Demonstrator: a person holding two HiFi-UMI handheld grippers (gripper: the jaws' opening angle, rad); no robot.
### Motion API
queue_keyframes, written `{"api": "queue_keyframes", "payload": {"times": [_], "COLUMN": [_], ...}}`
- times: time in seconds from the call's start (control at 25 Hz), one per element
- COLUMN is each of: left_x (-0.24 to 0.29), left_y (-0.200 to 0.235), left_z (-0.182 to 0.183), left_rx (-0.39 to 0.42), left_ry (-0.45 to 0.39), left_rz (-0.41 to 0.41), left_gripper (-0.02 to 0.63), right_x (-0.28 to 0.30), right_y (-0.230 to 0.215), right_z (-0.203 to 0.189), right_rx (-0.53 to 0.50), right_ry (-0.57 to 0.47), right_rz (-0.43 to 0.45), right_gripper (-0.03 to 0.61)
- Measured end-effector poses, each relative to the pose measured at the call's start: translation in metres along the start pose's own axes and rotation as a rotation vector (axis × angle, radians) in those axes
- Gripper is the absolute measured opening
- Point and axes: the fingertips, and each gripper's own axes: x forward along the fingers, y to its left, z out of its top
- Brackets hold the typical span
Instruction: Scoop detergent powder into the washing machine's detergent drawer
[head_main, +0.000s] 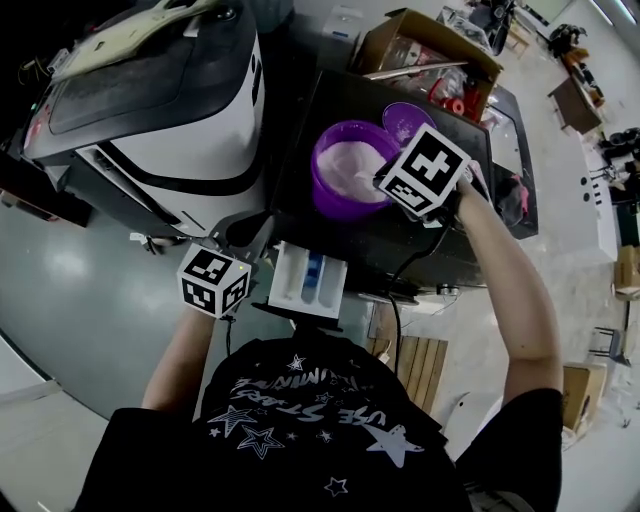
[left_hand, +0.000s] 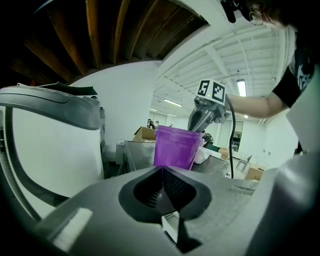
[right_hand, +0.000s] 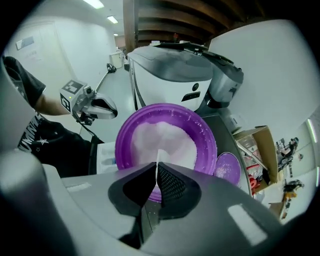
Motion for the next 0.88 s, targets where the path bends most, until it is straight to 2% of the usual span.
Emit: {"api": "queue_keyframes", "payload": {"times": [0.12,0.28,0.48,0.88], "left_x": [-0.001,-0.004,-0.011,-0.021], "left_y": [-0.001,-0.001,0.000,0.000], "left_z": [-0.003,-0.006,-0.011,-0.018], "left_rx": [0.002,-0.003,-0.002,-0.003], "left_ry": [0.008,0.014,0.017,0.026], "left_rz": [-0.007,-0.011,-0.013,-0.017], "left_gripper": [0.006,0.006,0.006,0.006], "right_x": [0.007,0.010,0.011,0.011], "right_y": [0.002,0.007,0.015,0.021], "right_z": [0.004,0.011,0.015,0.024], "right_rx": [-0.029,0.009,0.086,0.218], "right_ry": [0.059,0.071,0.029,-0.065], "right_rz": [0.014,0.105,0.206,0.307], "right_gripper": [0.037,0.035,0.035,0.037]}}
